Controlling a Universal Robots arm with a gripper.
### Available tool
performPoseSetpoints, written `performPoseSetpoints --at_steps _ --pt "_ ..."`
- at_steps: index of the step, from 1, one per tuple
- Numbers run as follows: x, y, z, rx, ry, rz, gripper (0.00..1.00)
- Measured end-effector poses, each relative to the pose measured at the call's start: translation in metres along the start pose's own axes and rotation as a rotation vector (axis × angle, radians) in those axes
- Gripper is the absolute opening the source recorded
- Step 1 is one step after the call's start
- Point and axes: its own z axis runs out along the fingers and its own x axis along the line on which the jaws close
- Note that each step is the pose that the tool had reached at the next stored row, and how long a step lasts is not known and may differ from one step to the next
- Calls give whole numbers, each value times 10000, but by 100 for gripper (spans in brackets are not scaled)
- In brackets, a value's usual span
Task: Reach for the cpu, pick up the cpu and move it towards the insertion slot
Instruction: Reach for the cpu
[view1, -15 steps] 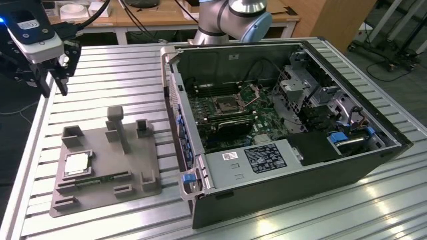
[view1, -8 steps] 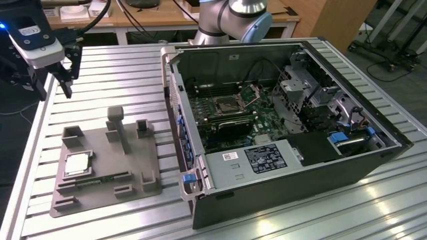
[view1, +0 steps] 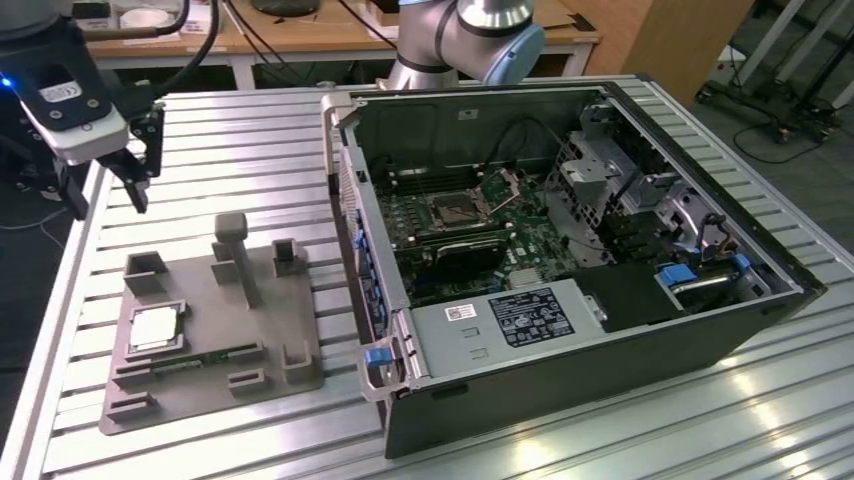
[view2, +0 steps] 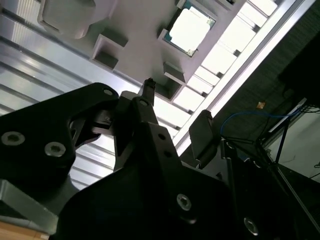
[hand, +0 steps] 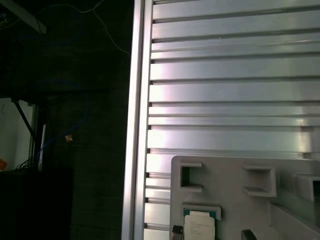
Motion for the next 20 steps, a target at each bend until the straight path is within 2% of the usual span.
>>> performPoseSetpoints --at_steps 1,6,7,12,13,20 --pt "1 -5 16 -5 1 0 55" --pt "4 -24 89 -24 11 2 56" --pt "4 -27 104 -28 13 1 62" --pt "4 -40 190 -41 16 0 63" --pt "4 -42 208 -44 17 1 69" --pt "11 -60 333 -76 17 1 69"
